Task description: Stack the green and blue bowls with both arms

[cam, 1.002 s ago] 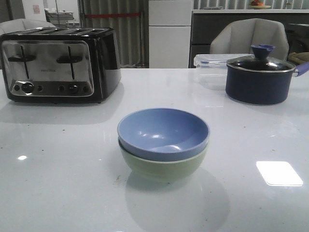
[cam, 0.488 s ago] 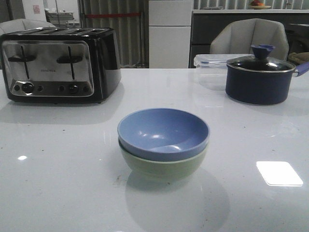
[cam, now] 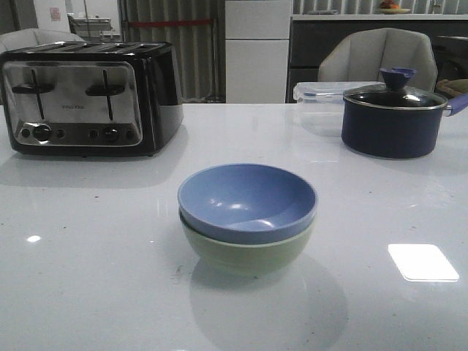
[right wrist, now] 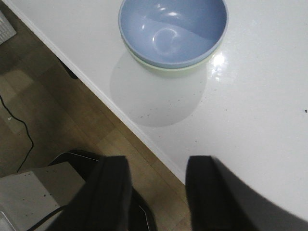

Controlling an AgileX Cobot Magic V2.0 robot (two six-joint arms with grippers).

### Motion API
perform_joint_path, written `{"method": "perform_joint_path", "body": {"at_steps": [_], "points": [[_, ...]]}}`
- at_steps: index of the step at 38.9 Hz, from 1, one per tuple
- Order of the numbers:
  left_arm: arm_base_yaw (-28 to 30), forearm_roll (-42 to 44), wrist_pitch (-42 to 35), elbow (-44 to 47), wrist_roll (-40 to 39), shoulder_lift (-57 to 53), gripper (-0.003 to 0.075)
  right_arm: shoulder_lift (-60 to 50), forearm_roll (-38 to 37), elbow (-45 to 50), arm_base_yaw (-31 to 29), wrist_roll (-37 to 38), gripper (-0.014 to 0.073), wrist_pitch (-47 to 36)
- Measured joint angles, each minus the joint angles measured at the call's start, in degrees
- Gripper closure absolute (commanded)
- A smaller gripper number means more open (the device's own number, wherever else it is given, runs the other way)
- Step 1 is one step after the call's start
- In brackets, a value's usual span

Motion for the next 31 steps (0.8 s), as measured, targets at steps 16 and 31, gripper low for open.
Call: {"method": "perform_joint_path", "body": {"at_steps": [16, 31], "points": [[0.0, 0.1, -0.97, 0.0, 0.0, 0.0, 0.0622, 0.0, 0.0, 0.0, 0.0, 0.0, 0.0589, 0.14], [0.0, 0.1, -1.35, 0.0, 0.0, 0.0, 0.0622, 0.0, 0.0, 0.0, 0.0, 0.0, 0.0589, 0.24]]}}
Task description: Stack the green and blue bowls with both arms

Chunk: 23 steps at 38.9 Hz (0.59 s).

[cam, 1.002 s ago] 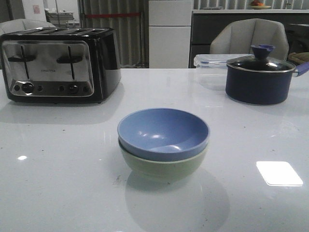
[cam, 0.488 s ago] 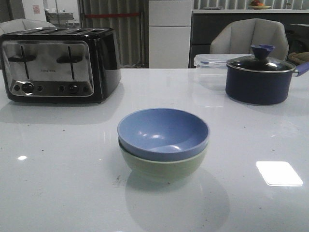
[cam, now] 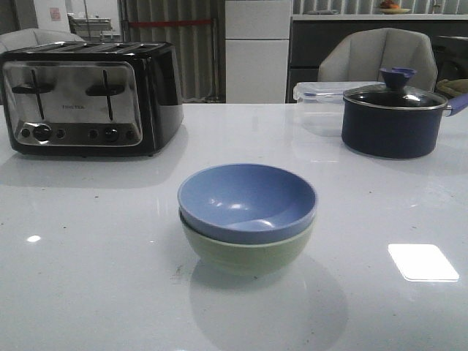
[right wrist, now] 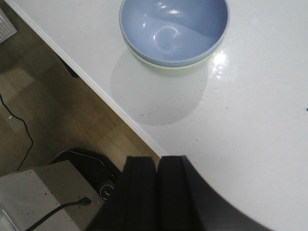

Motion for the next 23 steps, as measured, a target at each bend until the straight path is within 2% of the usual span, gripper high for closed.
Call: {"method": "perform_joint_path", "body": {"at_steps": [7, 11, 15, 23], "points": [[0.0, 0.21, -0.27, 0.24, 0.0, -0.57, 0.0621, 0.0, 0.0, 0.0, 0.0, 0.0, 0.0589, 0.0], [1.55, 4.72, -0.52, 0.48, 0.0, -3.3, 0.0622, 0.0, 0.0, 0.0, 0.0, 0.0, 0.0589, 0.11], [6.67, 9.59, -3.95, 2.35, 0.0, -9.86, 0.0622, 0.0, 0.0, 0.0, 0.0, 0.0, 0.0589, 0.11], [16.13, 10.99, -12.91, 9.66, 0.0, -23.21, 0.0622, 0.0, 0.0, 0.0, 0.0, 0.0, 0.0589, 0.11]]}}
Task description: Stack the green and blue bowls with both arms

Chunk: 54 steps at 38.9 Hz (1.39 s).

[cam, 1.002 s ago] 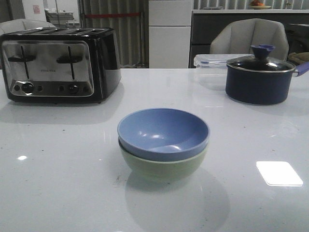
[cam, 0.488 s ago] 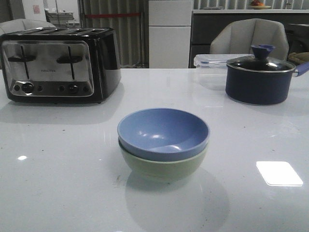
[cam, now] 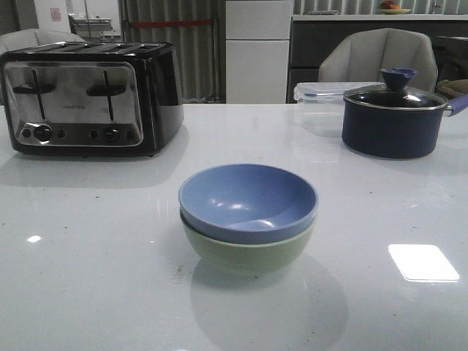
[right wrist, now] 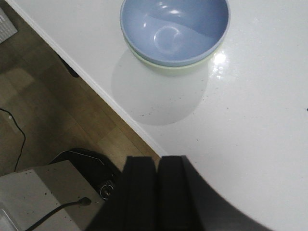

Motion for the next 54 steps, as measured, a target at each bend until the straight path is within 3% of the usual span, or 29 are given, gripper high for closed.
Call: {"method": "perform_joint_path", "body": {"at_steps": [6, 15, 23, 30, 54], "points": [[4.68, -0.83, -7.99, 6.85, -0.98, -3.8, 0.0622, 0.0, 0.0, 0.0, 0.0, 0.0, 0.0589, 0.0], [7.73, 7.25, -23.51, 19.09, -20.74, -8.17, 0.0622, 0.0, 0.0, 0.0, 0.0, 0.0, 0.0589, 0.0], [10.2, 6.09, -32.92, 28.33, -24.73, -10.44, 0.0622, 0.0, 0.0, 0.0, 0.0, 0.0, 0.0589, 0.0], [11.31, 4.87, -36.1, 29.62, -25.08, -12.23, 0.0622, 0.0, 0.0, 0.0, 0.0, 0.0, 0.0589, 0.0], [10.44, 4.66, -36.25, 29.62, -22.12, -12.23, 0.0622, 0.0, 0.0, 0.0, 0.0, 0.0, 0.0589, 0.1]]}}
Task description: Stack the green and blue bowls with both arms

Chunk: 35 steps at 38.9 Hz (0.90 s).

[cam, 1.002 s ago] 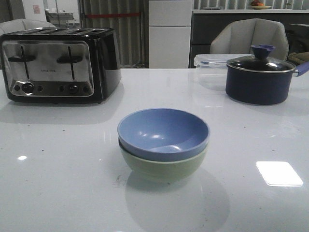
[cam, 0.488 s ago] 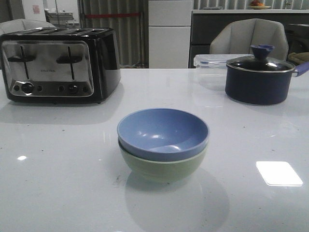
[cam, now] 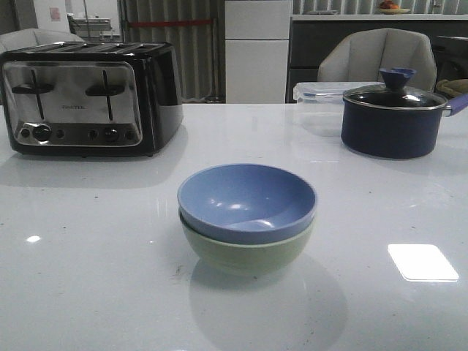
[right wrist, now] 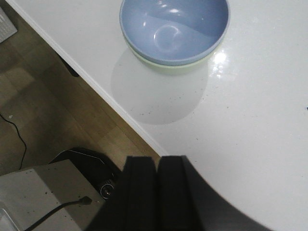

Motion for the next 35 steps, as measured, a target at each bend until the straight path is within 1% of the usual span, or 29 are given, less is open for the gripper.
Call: {"method": "perform_joint_path", "body": {"at_steps": [35], "points": [[-0.41, -0.85, -0.27, 0.0, 0.64, 0.0, 0.0622, 0.0, 0.0, 0.0, 0.0, 0.0, 0.0589, 0.0]]}}
